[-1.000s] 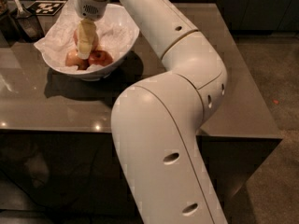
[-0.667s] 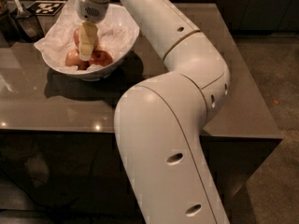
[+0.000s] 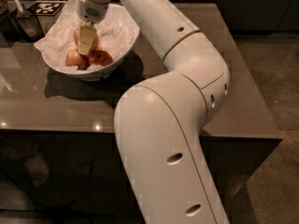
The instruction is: Pick apple from white bowl
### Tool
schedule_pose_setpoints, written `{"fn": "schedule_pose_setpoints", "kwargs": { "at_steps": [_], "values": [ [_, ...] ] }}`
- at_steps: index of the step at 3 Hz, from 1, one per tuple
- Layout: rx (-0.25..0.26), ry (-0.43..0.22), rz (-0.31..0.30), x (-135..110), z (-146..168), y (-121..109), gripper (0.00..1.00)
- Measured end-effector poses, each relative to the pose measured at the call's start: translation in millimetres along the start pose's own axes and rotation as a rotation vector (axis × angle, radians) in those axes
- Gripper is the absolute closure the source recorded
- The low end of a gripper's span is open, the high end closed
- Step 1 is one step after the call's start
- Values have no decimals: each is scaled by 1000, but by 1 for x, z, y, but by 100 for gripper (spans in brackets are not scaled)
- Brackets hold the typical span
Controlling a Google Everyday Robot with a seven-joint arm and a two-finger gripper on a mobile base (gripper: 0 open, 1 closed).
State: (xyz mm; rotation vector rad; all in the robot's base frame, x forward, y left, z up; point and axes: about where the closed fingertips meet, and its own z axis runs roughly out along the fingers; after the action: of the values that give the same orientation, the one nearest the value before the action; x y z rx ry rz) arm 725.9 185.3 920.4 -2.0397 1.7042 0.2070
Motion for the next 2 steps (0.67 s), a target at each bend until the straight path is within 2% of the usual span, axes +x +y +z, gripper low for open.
{"fn": "schedule_pose_setpoints", "kwargs": {
  "at_steps": [2],
  "values": [
    [0,0,0,0,0,0,89]
  ]
}}
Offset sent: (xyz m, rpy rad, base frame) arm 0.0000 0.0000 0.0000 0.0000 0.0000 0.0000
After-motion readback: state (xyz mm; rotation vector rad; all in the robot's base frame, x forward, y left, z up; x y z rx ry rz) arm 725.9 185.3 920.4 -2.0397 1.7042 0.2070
